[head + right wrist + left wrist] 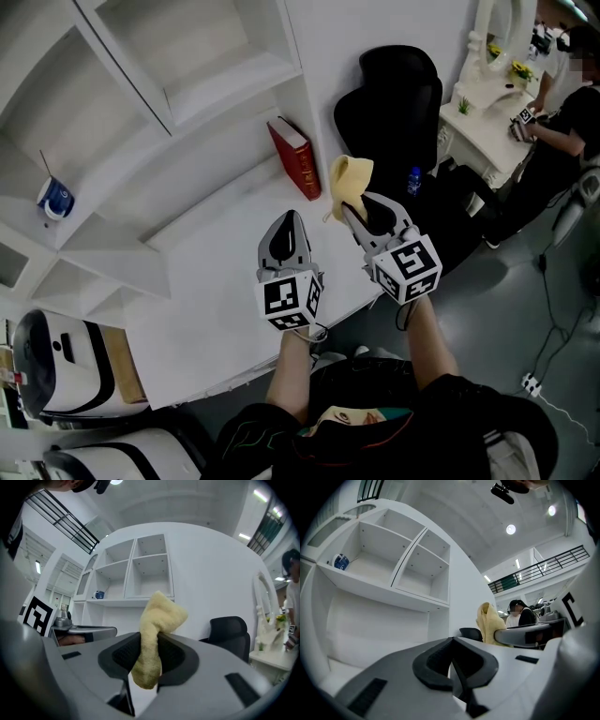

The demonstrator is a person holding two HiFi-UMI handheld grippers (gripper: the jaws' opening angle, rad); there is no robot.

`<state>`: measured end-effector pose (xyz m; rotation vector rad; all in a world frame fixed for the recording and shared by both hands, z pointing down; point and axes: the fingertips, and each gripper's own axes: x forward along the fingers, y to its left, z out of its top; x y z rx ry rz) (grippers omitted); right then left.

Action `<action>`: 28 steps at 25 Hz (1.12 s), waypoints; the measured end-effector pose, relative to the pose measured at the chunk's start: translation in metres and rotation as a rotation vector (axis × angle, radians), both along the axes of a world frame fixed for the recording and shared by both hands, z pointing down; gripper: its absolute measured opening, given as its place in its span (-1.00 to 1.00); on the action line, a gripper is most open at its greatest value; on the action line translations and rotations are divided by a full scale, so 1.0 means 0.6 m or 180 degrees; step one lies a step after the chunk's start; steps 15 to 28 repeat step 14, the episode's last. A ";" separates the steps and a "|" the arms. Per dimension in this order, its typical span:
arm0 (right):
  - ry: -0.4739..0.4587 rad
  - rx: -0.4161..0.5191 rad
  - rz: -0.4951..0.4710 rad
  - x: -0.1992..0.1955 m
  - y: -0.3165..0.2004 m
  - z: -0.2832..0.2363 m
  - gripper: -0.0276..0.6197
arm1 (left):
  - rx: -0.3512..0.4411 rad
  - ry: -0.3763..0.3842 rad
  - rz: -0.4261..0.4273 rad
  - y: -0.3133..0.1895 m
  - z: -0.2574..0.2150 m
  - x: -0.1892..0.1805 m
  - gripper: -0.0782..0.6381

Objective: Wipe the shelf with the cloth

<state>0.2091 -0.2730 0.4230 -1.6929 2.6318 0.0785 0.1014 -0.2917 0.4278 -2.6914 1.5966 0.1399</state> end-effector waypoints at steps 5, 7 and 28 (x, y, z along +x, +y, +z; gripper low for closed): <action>-0.0012 0.0019 -0.0033 0.007 0.002 -0.003 -0.58 | 0.0020 -0.0015 0.0000 0.003 -0.005 0.009 -0.78; -0.0023 0.0032 -0.0040 0.009 0.002 -0.005 -0.58 | 0.0032 -0.0023 0.0005 0.004 -0.007 0.011 -0.78; -0.0061 0.0072 -0.0062 0.019 0.002 -0.016 -0.58 | 0.0067 -0.0045 0.0038 0.003 -0.019 0.025 -0.78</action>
